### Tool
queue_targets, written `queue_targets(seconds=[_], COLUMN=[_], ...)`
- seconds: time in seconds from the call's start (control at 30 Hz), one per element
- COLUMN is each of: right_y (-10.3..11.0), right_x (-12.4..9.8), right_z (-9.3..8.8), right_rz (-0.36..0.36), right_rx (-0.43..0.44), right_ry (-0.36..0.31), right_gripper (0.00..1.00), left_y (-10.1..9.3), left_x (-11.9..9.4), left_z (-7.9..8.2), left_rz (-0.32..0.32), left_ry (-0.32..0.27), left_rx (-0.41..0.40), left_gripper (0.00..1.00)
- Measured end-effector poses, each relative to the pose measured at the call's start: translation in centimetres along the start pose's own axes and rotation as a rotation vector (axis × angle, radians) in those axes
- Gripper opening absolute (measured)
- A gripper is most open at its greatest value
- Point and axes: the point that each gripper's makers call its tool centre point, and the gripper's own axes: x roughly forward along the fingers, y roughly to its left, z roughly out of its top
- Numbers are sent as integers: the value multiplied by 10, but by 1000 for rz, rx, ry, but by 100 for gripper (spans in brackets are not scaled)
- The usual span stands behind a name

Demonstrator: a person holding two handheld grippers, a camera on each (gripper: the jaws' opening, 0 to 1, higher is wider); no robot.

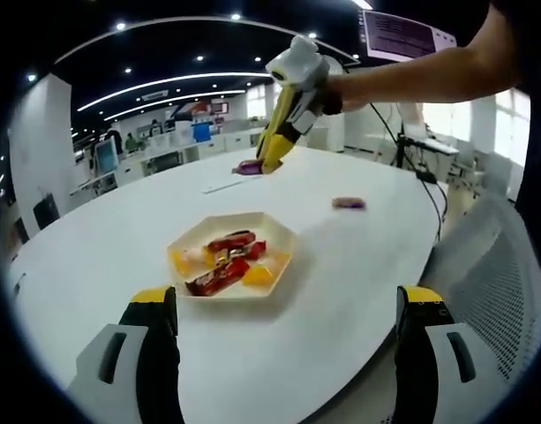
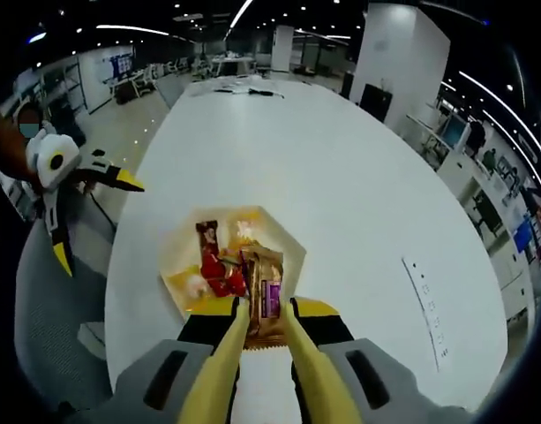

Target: Place the target food into the container with the food tongs after gripping and lifting it, then release it inside without dropping or visibly crushing the food.

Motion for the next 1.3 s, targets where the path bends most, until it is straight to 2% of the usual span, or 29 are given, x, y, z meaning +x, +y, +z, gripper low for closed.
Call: queue_targets(seconds=[0.73,0.9,1.0,1.07,1.13,1.3], right_y=[31,33,32,35,32,32], right_x=[36,40,42,44,44,40], right_z=[66,79,83,86,85,81], right_rz=[57,66,59,79,62,72], right_rx=[-69,-67,-73,-64,-94,-83], right_ry=[-52,-69,-82,-98,-98,-96], right_gripper=[21,22,24,27,28,28], left_y=[2,1,2,2,1,2], left_x=[-1,0,-1,0,0,0], left_z=[1,1,1,1,1,0], left_rz=[8,6,7,9,6,9], left_ry=[-7,-7,-10,-6,-9,-5], left_rx=[-4,-5,-9,-7,-8,-7], left_gripper=[99,99,99,99,99,99])
